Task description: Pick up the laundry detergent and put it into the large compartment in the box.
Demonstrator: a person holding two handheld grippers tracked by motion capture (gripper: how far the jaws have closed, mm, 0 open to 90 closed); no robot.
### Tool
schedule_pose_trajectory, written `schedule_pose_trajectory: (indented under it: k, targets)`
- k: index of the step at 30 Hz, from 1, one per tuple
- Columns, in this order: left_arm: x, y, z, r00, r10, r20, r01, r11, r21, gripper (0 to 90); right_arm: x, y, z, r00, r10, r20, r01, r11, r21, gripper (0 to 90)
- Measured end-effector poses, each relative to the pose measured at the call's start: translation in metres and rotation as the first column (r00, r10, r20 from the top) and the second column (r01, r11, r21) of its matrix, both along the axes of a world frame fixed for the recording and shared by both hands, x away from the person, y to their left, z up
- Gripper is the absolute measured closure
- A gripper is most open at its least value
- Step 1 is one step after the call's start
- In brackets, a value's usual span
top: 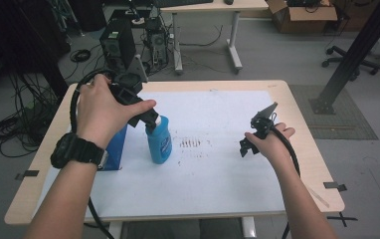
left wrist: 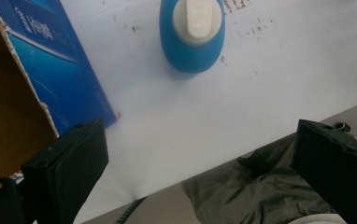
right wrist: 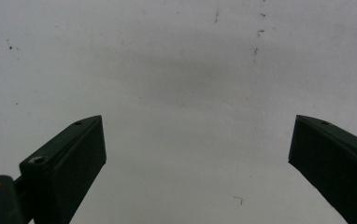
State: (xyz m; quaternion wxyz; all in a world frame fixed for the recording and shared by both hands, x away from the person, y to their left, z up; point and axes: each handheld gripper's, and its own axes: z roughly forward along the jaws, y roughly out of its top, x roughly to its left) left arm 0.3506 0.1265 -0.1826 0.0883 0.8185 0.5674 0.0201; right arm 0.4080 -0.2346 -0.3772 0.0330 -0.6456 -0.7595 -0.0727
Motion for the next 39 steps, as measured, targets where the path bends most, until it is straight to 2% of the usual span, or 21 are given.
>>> schedule_pose_trajectory:
  k: [9,17,19,28,39]
  targets:
    - [-0.002,0.002,0.003,1.0000,-0.002,-0.002,0.002,1.0000,-0.002,4.5,-0.003,0.003,0.005,0.9998,0.014,0.014,-0.014,0.9999,0.003,4.2]
    - [-0.001,-0.001,0.004,0.9997,-0.018,-0.019,0.018,0.9997,-0.017,4.4,-0.005,0.005,0.013,0.9991,0.028,0.032,-0.029,0.9995,0.009,4.1]
    - [0.000,-0.002,0.004,0.9995,-0.017,-0.025,0.017,0.9998,-0.006,4.4,-0.005,0.005,0.015,0.9988,0.031,0.037,-0.032,0.9994,0.010,4.2]
    - [0.009,-0.005,0.001,0.9986,-0.031,-0.043,0.030,0.9993,-0.021,4.4,-0.003,0.002,0.016,0.9983,0.032,0.048,-0.033,0.9994,0.011,4.1]
    - [0.024,-0.006,-0.004,0.9992,-0.012,-0.037,0.011,0.9998,-0.016,4.4,-0.002,-0.005,0.016,0.9978,0.029,0.060,-0.030,0.9995,0.014,4.1]
